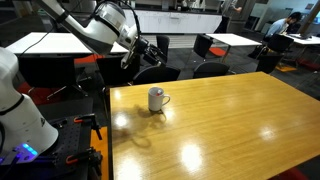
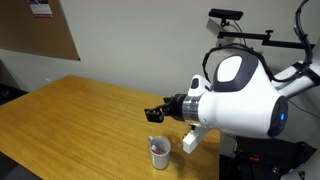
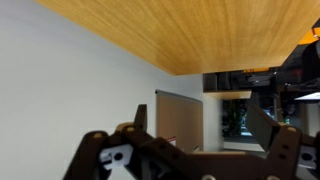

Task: Put the marker in the white mug cup

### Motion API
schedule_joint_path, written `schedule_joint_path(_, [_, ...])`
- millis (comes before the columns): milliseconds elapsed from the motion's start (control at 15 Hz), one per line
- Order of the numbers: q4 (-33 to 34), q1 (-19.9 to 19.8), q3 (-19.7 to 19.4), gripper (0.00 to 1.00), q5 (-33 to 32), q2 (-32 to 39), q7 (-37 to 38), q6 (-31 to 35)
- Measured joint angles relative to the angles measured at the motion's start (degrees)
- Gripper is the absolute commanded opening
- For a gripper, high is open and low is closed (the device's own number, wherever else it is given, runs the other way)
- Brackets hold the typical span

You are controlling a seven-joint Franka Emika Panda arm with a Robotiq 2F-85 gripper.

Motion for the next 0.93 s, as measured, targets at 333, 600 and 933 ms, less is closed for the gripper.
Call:
schedule_joint_path(333, [0.2, -1.2, -4.5, 1.0, -6.9, -2.5, -2.8, 14.4])
schedule_joint_path(600, [1.1, -2.2, -8.3, 1.0, -9.6, -3.3, -7.6, 26.5])
schedule_joint_path(933, [1.5, -5.5, -10.9, 1.0, -9.5, -2.7, -17.5, 39.3])
